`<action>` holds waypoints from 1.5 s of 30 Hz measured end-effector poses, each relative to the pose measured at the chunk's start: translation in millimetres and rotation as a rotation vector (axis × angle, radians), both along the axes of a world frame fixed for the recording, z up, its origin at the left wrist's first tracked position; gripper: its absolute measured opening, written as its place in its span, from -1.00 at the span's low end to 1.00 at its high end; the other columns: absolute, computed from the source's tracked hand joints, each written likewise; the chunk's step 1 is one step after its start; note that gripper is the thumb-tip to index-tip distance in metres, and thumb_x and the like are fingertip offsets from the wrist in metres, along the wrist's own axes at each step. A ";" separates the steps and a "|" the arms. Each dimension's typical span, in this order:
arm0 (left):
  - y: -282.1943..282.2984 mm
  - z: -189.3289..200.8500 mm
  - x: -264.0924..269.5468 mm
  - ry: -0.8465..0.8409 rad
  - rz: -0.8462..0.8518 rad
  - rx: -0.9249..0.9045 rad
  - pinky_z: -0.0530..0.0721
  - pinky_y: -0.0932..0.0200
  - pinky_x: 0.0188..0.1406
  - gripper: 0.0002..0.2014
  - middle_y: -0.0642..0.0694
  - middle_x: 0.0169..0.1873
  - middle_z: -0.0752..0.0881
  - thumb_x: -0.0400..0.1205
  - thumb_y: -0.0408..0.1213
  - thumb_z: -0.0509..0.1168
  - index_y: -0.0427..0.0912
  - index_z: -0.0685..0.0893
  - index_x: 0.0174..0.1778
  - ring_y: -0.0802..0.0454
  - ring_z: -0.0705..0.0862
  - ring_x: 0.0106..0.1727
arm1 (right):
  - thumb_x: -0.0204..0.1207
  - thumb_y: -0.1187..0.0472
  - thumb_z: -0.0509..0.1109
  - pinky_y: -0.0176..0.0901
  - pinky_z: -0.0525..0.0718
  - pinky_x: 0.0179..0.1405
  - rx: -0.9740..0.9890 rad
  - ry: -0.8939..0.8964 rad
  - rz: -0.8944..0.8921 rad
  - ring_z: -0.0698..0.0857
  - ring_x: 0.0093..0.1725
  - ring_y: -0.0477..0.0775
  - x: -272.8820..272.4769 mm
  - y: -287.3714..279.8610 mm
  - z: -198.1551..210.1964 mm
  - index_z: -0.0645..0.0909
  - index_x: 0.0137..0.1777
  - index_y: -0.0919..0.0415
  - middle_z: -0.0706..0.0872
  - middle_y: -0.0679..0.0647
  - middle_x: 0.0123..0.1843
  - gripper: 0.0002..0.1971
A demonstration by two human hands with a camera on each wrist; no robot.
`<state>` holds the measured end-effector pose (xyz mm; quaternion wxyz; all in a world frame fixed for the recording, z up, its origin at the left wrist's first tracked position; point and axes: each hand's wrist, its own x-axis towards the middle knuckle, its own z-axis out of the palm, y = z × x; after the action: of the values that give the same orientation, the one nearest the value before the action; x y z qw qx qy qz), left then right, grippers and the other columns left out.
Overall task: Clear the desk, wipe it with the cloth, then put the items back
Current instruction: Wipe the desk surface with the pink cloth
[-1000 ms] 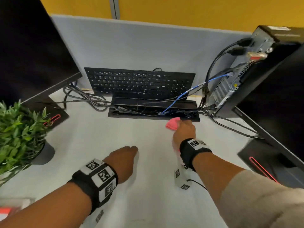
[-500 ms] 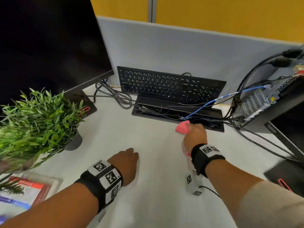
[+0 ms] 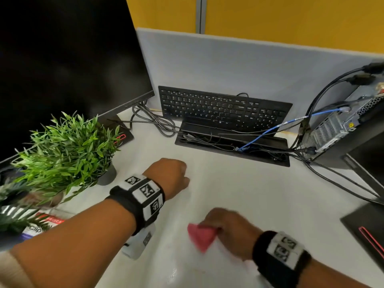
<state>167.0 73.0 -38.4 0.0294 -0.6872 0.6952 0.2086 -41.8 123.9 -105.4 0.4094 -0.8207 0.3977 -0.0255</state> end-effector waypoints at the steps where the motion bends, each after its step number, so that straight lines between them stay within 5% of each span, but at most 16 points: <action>1: -3.5 2.3 -5.3 0.030 -0.018 -0.011 0.40 0.19 -0.23 -0.75 0.00 -0.25 0.55 0.56 -0.19 0.31 -0.02 0.39 -0.39 -0.05 0.50 -0.17 | 0.60 0.43 0.21 -0.20 0.60 0.18 -0.017 -0.002 -0.139 0.66 0.12 0.05 -7.3 -10.6 7.4 0.75 0.18 0.13 0.72 0.03 0.09 -0.65; 4: -7.9 2.0 -12.5 0.196 -0.078 0.006 0.56 0.16 -0.12 -0.73 0.02 -0.14 0.56 0.45 -0.51 0.27 0.03 0.50 -0.24 0.00 0.55 -0.11 | 0.60 0.37 0.21 -0.29 0.73 -0.21 -0.180 0.043 -0.505 0.67 0.06 0.02 -23.7 -64.5 1.0 0.77 0.13 -0.02 0.67 -0.12 0.05 -0.63; 8: -4.6 -1.2 -11.6 0.210 -0.027 0.079 0.78 0.10 -0.09 -0.91 0.05 -0.32 0.68 0.51 -0.34 0.43 -0.08 0.66 -0.20 0.02 0.76 -0.17 | 0.47 0.50 0.19 -0.49 0.44 0.20 -0.383 0.204 -0.506 0.59 0.02 -0.09 10.1 -115.4 -29.7 0.76 0.11 -0.07 0.62 -0.08 0.02 -0.50; 10: -0.9 -3.7 -7.1 0.225 0.026 0.078 0.74 0.22 -0.30 -0.88 0.04 -0.42 0.71 0.53 -0.28 0.43 -0.08 0.66 -0.31 0.02 0.82 -0.26 | 0.55 0.39 0.26 -0.54 0.51 -0.03 -0.395 0.196 -0.397 0.59 -0.09 -0.05 43.6 -110.2 -37.0 0.74 0.06 0.08 0.60 -0.01 -0.05 -0.72; 14: 14.1 -11.4 7.7 0.220 0.024 0.037 0.55 0.34 -0.16 -0.82 0.04 -0.15 0.77 0.48 -0.44 0.36 -0.07 0.77 -0.16 0.07 0.72 -0.09 | 0.52 0.41 0.29 0.00 0.66 0.11 -0.100 0.038 -0.074 0.67 0.10 0.25 78.3 -44.5 -33.2 0.69 0.15 0.23 0.71 0.21 0.08 -0.73; 18: 24.4 -23.7 24.3 0.275 0.147 0.150 0.78 0.18 -0.26 -0.98 0.04 -0.38 0.75 0.51 -0.34 0.42 -0.16 0.73 -0.18 -0.01 0.77 -0.31 | 0.57 0.15 0.22 -0.15 0.60 0.15 0.012 0.075 0.252 0.68 0.07 0.09 28.3 4.4 -15.8 0.75 0.19 0.08 0.74 0.08 0.07 -0.69; 20: 26.6 -28.6 32.8 0.251 0.137 0.166 0.68 0.27 -0.33 -0.97 0.00 -0.30 0.78 0.54 -0.32 0.39 -0.14 0.73 -0.17 0.01 0.77 -0.31 | 0.46 0.05 0.21 -0.35 0.56 0.13 0.034 0.019 0.079 0.71 -0.02 -0.19 5.8 -0.6 -0.1 0.79 0.08 0.07 0.77 -0.07 -0.04 -0.64; 23: 33.5 -41.6 44.3 0.184 0.045 0.174 0.51 0.35 -0.02 -0.68 -0.07 0.09 0.70 0.56 -0.52 0.23 -0.10 0.74 0.10 -0.04 0.70 0.14 | 0.56 0.43 0.21 -0.65 0.55 -0.14 -0.033 -0.023 -0.452 0.69 -0.24 -0.47 -7.5 -54.5 10.7 0.76 -0.01 0.08 0.75 -0.19 -0.17 -0.68; 26: 40.7 -52.6 49.3 0.140 0.065 0.153 0.46 0.36 -0.14 -0.74 -0.05 0.02 0.68 0.52 -0.42 0.35 -0.11 0.72 0.10 -0.01 0.66 0.06 | 0.54 0.50 0.14 -0.35 0.66 -0.04 -0.260 0.143 -0.647 0.76 0.04 0.02 17.0 -106.9 5.5 0.72 0.21 0.11 0.80 0.06 0.11 -0.55; 31: 43.4 -46.9 56.6 0.166 0.252 -0.041 0.56 0.21 -0.25 -0.80 -0.07 -0.31 0.67 0.56 -0.13 0.37 -0.09 0.57 -0.34 -0.14 0.67 -0.16 | 0.51 0.36 0.31 -0.12 0.61 0.22 -0.153 0.129 -0.255 0.66 0.14 0.17 122.3 -76.5 -15.8 0.72 0.16 0.08 0.68 0.14 0.11 -0.69; 33: 42.9 -41.0 63.2 0.228 0.216 -0.092 0.65 0.16 -0.09 -0.90 -0.12 -0.19 0.76 0.61 -0.25 0.29 -0.11 0.70 -0.17 -0.17 0.72 -0.06 | 0.56 0.23 0.39 -0.10 0.60 0.21 -0.079 0.077 -0.033 0.66 0.07 0.07 135.6 -34.4 -20.8 0.74 0.03 0.12 0.72 0.09 0.05 -0.88; 36: 41.9 -36.5 72.7 0.176 0.094 -0.015 0.54 0.23 0.15 -0.61 -0.13 0.16 0.69 0.58 -0.51 0.16 -0.06 0.71 0.21 -0.12 0.67 0.21 | 0.65 0.05 0.30 -0.20 0.47 0.06 -0.075 0.071 0.188 0.66 -0.03 0.04 101.1 10.9 -25.1 0.72 -0.05 0.13 0.71 0.04 -0.07 -0.78; 38: 40.1 -33.1 75.1 0.133 0.089 0.061 0.51 0.16 0.33 -0.55 -0.11 0.30 0.62 0.60 -0.51 0.13 -0.03 0.63 0.34 -0.11 0.59 0.35 | 0.63 0.22 0.30 -0.22 0.53 0.16 -0.026 0.155 0.273 0.67 0.08 0.01 67.1 18.8 -14.8 0.75 0.12 0.03 0.74 0.01 0.05 -0.79; 40: 38.0 -31.6 77.7 0.126 0.107 0.100 0.50 0.12 0.43 -0.53 -0.10 0.38 0.59 0.60 -0.50 0.14 -0.02 0.60 0.39 -0.09 0.55 0.41 | 0.51 0.44 0.29 -0.21 0.63 0.21 0.056 0.171 0.158 0.71 0.10 -0.06 39.1 3.5 -0.2 0.76 0.15 -0.03 0.78 -0.03 0.09 -0.59; 43: 33.3 -27.2 80.5 0.133 0.126 0.054 0.51 0.12 0.43 -0.52 -0.12 0.39 0.60 0.60 -0.49 0.16 -0.04 0.59 0.41 -0.10 0.56 0.42 | 0.56 0.42 0.20 -0.14 0.69 -0.57 0.067 0.067 -0.349 0.74 -0.47 0.04 27.3 -48.5 22.6 0.75 -0.04 -0.07 0.80 -0.05 -0.40 -0.61; 45: 29.5 -22.6 80.1 0.151 0.137 0.003 0.52 0.15 0.41 -0.53 -0.12 0.38 0.60 0.61 -0.49 0.16 -0.04 0.59 0.41 -0.10 0.56 0.41 | 0.59 0.31 0.20 -0.18 0.63 -0.50 -0.075 0.122 -0.620 0.79 -0.33 0.21 36.8 -99.0 13.2 0.73 0.01 0.05 0.84 0.10 -0.26 -0.73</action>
<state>247.1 102.5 -60.9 -0.0365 -0.7153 0.6467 0.2623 -5.0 24.9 -92.2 0.3271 -0.6749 0.6515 -0.1144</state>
